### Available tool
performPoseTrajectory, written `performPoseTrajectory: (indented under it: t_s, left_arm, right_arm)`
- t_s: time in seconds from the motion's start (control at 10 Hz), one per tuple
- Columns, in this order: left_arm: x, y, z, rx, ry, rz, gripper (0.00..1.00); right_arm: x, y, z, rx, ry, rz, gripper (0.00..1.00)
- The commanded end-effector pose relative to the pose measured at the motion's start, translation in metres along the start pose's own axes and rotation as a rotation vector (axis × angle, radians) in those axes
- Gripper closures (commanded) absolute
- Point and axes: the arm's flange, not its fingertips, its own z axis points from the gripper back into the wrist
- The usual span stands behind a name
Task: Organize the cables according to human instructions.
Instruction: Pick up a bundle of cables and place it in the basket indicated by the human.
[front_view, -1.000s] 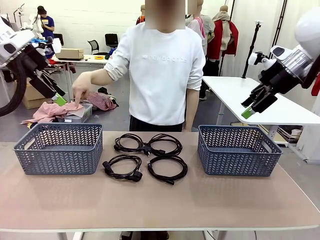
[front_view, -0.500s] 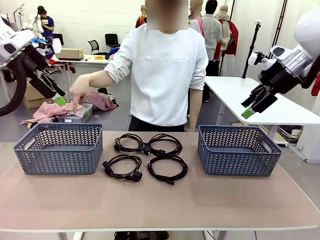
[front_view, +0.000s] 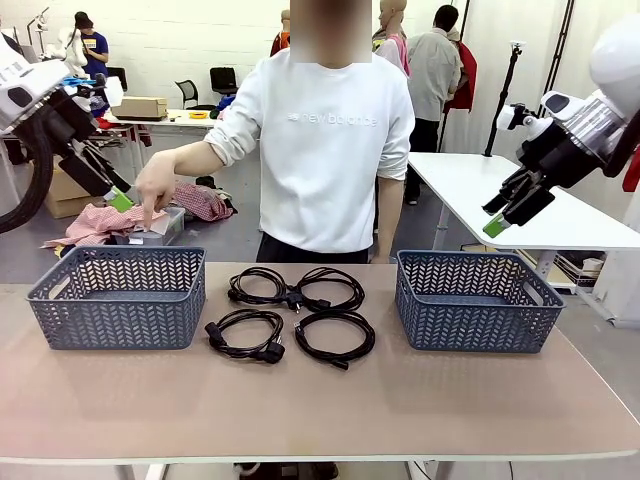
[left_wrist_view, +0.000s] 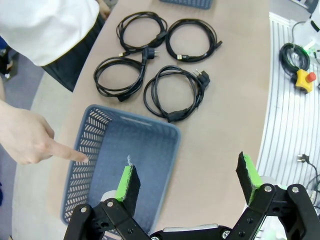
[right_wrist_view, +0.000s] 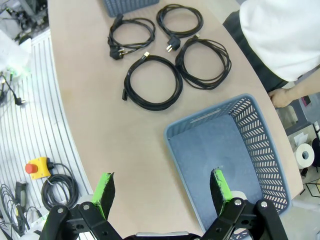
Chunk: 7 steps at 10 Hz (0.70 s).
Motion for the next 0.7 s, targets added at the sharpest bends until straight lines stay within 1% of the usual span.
performPoseTrajectory:
  t_s: [0.0, 0.3, 0.4, 0.6]
  left_arm:
    - [0.0, 0.0, 0.0, 0.0, 0.0, 0.0, 0.0]
    - [0.034, -0.01, -0.02, -0.023, 0.138, -0.2, 0.0]
    - [0.048, -0.013, -0.033, -0.031, 0.187, -0.268, 0.0]
    - [0.071, -0.025, -0.072, -0.081, 0.29, -0.415, 0.0]
  right_arm:
    - [0.002, -0.002, 0.002, -0.001, 0.0, 0.0, 0.0]
    - [0.002, -0.002, 0.002, -0.001, 0.0, 0.0, 0.0]
    - [0.002, -0.002, 0.002, -0.001, 0.0, 0.0, 0.0]
    - [0.002, -0.002, 0.002, -0.001, 0.0, 0.0, 0.0]
